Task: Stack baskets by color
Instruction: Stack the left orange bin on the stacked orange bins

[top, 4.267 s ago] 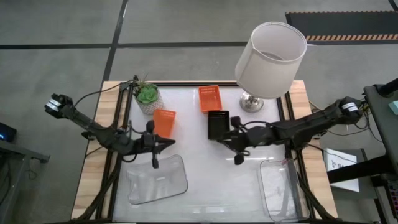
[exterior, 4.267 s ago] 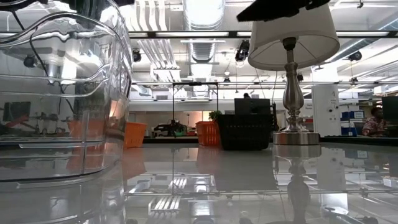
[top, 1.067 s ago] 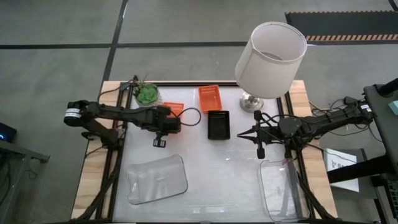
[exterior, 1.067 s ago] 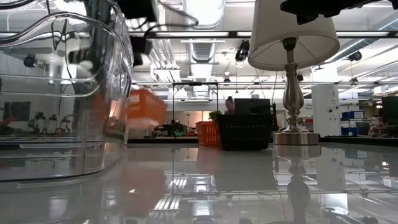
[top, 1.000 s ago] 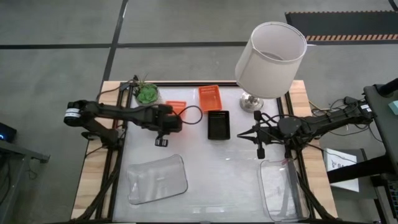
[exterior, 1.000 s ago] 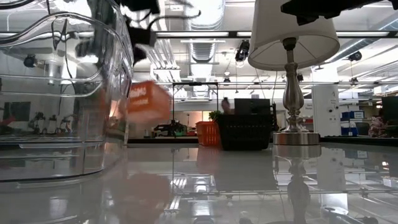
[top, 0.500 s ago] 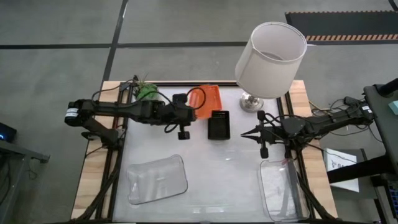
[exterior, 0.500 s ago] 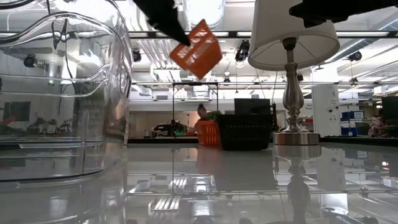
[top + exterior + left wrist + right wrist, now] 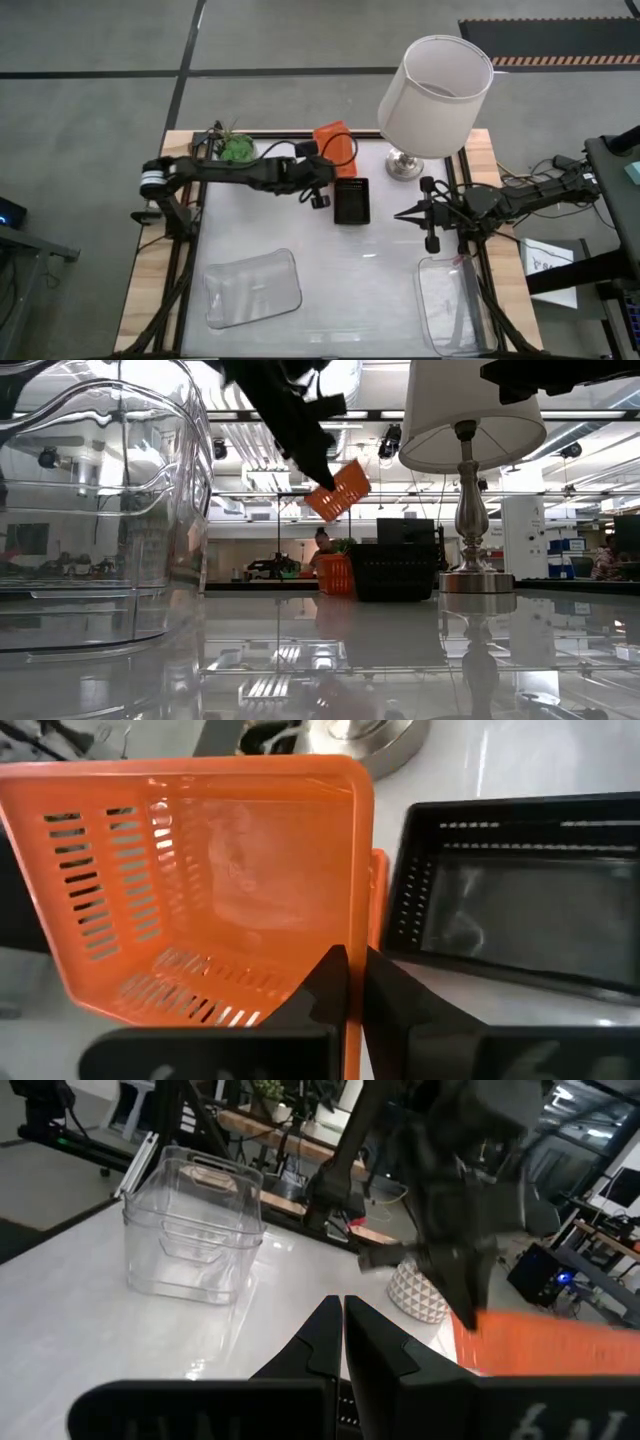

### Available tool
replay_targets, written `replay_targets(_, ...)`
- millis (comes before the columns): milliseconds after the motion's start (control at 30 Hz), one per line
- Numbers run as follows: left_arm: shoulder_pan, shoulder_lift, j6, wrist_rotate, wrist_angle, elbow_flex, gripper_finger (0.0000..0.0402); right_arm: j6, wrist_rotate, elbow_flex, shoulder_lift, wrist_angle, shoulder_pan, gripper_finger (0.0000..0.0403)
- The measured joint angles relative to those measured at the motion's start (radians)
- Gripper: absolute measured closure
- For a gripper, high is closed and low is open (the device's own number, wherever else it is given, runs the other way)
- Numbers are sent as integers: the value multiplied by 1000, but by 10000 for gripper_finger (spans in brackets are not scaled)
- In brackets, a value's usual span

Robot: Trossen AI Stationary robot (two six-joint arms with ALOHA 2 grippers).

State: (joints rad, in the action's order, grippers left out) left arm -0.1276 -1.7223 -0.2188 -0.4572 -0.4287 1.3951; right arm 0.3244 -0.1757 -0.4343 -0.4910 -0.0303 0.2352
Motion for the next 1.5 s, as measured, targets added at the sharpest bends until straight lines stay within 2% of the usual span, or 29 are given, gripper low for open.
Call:
replay_targets(300, -30, -154, -8, 0, -32, 113, 401, 8, 0, 0, 0, 1, 0, 394)
replay_targets(633, -83, -165, 4, 34, -31, 117, 401, 17, -8, 0, 0, 10, 0, 394)
replay_targets(1100, -88, -172, 29, 53, -16, 104, 400, 26, -8, 0, 0, 14, 0, 394)
replay_targets(1500, -88, -172, 32, 63, -6, 104, 342, 23, -8, 0, 0, 17, 0, 394)
